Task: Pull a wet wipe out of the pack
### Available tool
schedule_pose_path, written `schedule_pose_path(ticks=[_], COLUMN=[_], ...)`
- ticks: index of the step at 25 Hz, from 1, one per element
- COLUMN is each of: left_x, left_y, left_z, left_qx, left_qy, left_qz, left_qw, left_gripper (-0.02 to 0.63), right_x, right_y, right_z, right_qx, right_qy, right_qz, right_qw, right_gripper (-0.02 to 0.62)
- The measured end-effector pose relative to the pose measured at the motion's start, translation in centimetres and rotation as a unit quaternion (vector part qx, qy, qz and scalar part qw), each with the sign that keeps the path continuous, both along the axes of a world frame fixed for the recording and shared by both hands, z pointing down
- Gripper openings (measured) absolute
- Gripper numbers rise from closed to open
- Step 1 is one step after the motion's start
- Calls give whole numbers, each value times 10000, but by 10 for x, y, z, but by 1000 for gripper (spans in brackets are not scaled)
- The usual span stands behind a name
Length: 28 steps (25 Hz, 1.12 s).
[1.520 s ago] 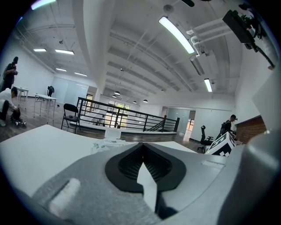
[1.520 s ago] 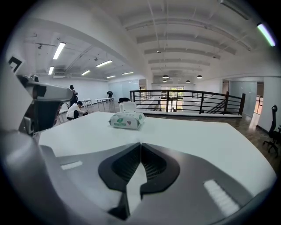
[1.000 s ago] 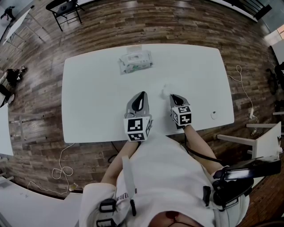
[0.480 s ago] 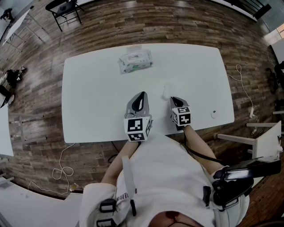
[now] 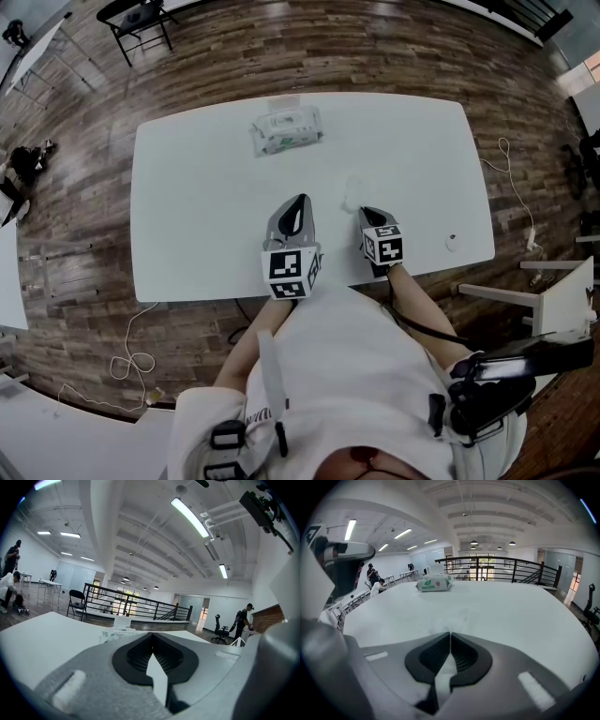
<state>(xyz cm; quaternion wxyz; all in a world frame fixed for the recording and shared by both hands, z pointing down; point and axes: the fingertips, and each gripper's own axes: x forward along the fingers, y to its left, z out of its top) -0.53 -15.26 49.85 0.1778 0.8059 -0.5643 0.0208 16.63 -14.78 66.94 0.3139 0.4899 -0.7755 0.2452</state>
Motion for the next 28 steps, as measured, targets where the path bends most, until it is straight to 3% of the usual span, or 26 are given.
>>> schedule_pose_path(ticks=[15,28], left_x=[1,2], left_y=[0,0], left_z=[1,2], left_qx=[-6,-11], left_qy=[31,34], left_qz=[-3,17], left_qw=[10000,10000], left_gripper=[2,3], right_x=[-3,4], right_y=[7,9], right_z=[6,-13], right_qx=[-380,-234], right_qy=[-116,-249], right_qz=[-181,-167], right_qw=[9990,9993], right_gripper=[61,67])
